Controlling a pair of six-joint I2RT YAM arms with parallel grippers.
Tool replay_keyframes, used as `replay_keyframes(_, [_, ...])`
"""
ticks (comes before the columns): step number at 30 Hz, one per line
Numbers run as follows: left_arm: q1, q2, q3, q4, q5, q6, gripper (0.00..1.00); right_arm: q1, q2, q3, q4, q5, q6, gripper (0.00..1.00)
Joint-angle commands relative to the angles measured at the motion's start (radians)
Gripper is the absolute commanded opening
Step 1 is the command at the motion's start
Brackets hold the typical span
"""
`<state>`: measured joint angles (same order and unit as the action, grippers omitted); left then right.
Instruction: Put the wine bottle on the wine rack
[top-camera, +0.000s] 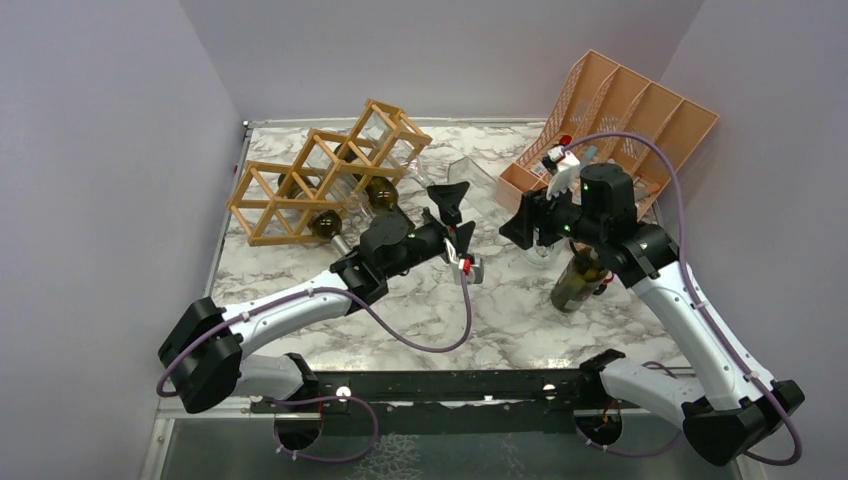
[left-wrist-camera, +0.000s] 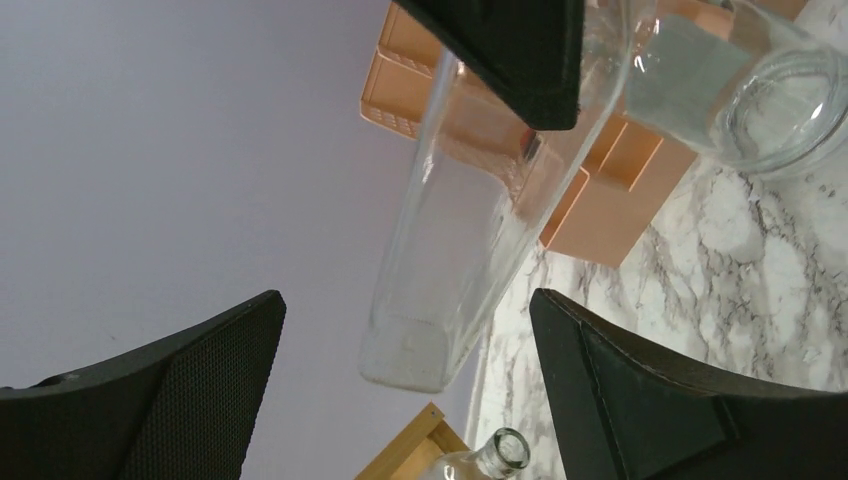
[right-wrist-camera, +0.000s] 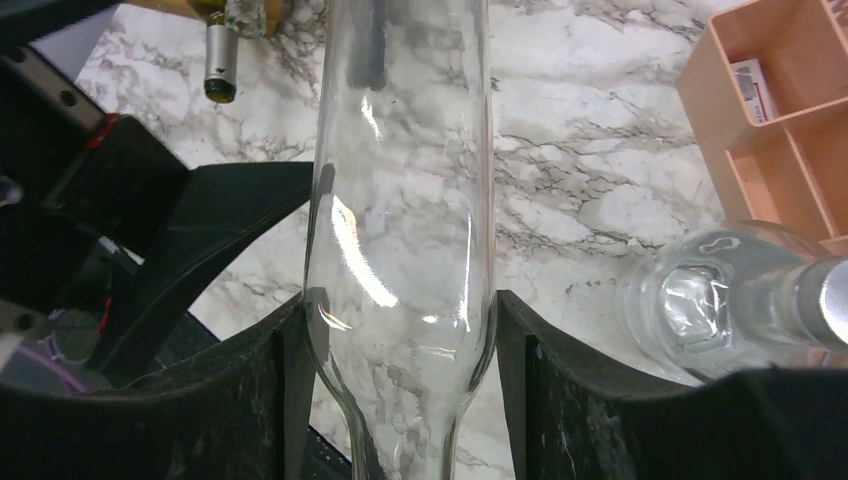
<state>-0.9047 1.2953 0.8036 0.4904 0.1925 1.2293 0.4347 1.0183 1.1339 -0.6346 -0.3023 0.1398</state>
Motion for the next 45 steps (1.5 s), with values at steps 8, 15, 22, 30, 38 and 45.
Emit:
replay_keyframes(8, [-0.001, -0.128, 0.138, 0.016, -0.498, -0.851, 0.99, 0.004, -0.005, -0.066, 0.199, -0.009, 0.050, 0.01])
replay_keyframes(15, [-0.001, -0.233, 0.221, -0.087, -0.595, -1.010, 0.99, 0.028, 0.026, -0.146, 0.338, -0.143, 0.144, 0.01])
replay_keyframes(22, [0.000, -0.224, 0.427, -0.394, -0.668, -1.103, 0.99, 0.172, 0.037, -0.190, 0.460, -0.125, 0.185, 0.01])
replay_keyframes(30, [-0.001, -0.233, 0.509, -0.525, -0.674, -1.158, 0.99, 0.398, 0.118, -0.171, 0.589, -0.037, 0.221, 0.01])
replay_keyframes(38, [-0.002, -0.248, 0.541, -0.613, -0.697, -1.168, 0.99, 0.606, 0.315, -0.112, 0.763, 0.142, 0.313, 0.01])
replay_keyframes(45, [-0.001, -0.295, 0.544, -0.688, -0.759, -1.174, 0.99, 0.710, 0.551, 0.017, 0.880, 0.241, 0.340, 0.01])
